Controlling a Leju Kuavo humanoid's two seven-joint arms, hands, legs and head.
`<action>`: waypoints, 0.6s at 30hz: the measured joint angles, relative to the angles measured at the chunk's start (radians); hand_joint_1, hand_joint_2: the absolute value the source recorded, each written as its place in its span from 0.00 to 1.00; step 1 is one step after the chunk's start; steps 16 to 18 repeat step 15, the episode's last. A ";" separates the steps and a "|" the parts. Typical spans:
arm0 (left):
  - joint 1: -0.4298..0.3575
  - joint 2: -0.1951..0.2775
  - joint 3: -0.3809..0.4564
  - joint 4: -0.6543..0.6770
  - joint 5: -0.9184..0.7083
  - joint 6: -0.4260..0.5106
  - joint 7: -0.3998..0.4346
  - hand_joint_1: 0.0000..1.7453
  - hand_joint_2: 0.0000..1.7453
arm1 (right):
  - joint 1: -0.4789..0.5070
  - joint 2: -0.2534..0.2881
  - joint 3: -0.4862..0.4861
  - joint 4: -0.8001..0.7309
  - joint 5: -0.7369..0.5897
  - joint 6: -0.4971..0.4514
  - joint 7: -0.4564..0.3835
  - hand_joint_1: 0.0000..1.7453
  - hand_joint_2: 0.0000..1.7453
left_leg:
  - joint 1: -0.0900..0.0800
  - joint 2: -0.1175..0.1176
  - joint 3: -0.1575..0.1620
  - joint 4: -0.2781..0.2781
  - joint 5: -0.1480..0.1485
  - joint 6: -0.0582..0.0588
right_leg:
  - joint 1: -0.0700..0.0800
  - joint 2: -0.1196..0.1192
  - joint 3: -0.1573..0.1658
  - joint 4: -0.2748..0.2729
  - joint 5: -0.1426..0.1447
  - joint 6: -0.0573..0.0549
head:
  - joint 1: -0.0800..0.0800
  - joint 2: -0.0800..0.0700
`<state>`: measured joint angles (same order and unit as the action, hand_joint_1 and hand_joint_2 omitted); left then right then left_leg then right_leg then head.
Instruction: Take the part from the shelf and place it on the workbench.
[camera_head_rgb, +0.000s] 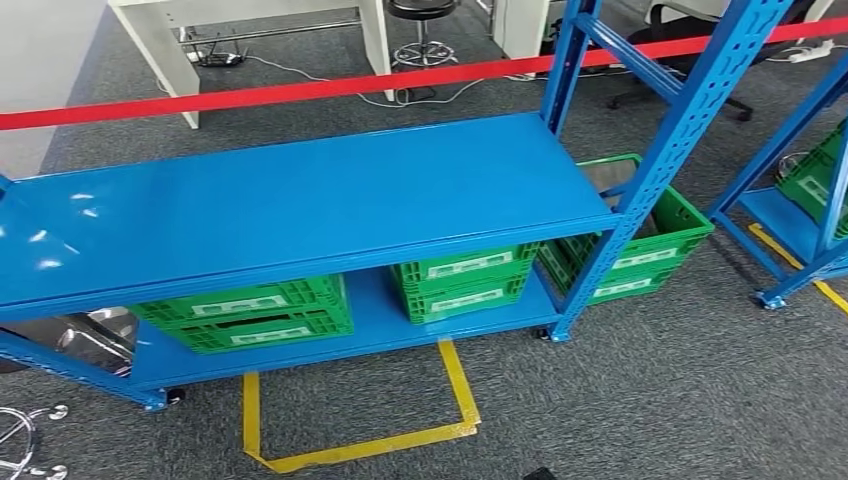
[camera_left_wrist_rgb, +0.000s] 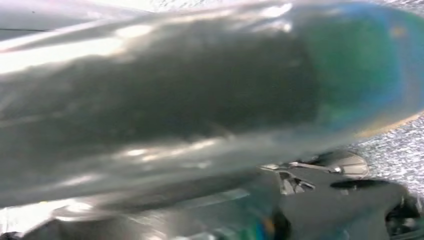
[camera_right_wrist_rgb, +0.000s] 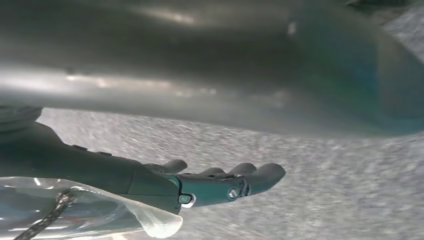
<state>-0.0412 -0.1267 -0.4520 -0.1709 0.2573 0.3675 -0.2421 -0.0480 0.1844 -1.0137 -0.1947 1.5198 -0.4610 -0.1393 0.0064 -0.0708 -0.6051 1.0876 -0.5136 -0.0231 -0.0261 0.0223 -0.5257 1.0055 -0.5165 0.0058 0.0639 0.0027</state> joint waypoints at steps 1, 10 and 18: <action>-0.002 0.000 0.000 0.000 -0.001 0.000 -0.002 0.00 0.50 | 0.002 0.000 0.001 0.000 -0.001 0.000 -0.001 0.00 0.00 | -0.001 0.031 -0.032 0.068 -0.033 -0.004 | 0.003 -0.016 0.001 0.000 -0.002 -0.004 | -0.003 0.000; -0.002 0.001 0.000 0.000 -0.004 -0.001 -0.019 0.00 1.00 | 0.003 0.004 0.002 0.001 -0.016 -0.001 -0.009 0.00 0.00 | -0.027 0.162 0.037 -0.072 0.045 0.038 | 0.024 -0.137 0.024 -0.002 -0.030 0.002 | -0.004 0.000; 0.004 0.002 0.000 0.000 -0.004 -0.001 -0.022 0.00 1.00 | -0.003 0.006 0.002 0.001 -0.028 0.005 -0.009 0.00 0.33 | -0.017 0.119 0.047 -0.098 0.057 0.054 | 0.022 -0.102 0.027 0.020 -0.058 0.026 | 0.000 0.000</action>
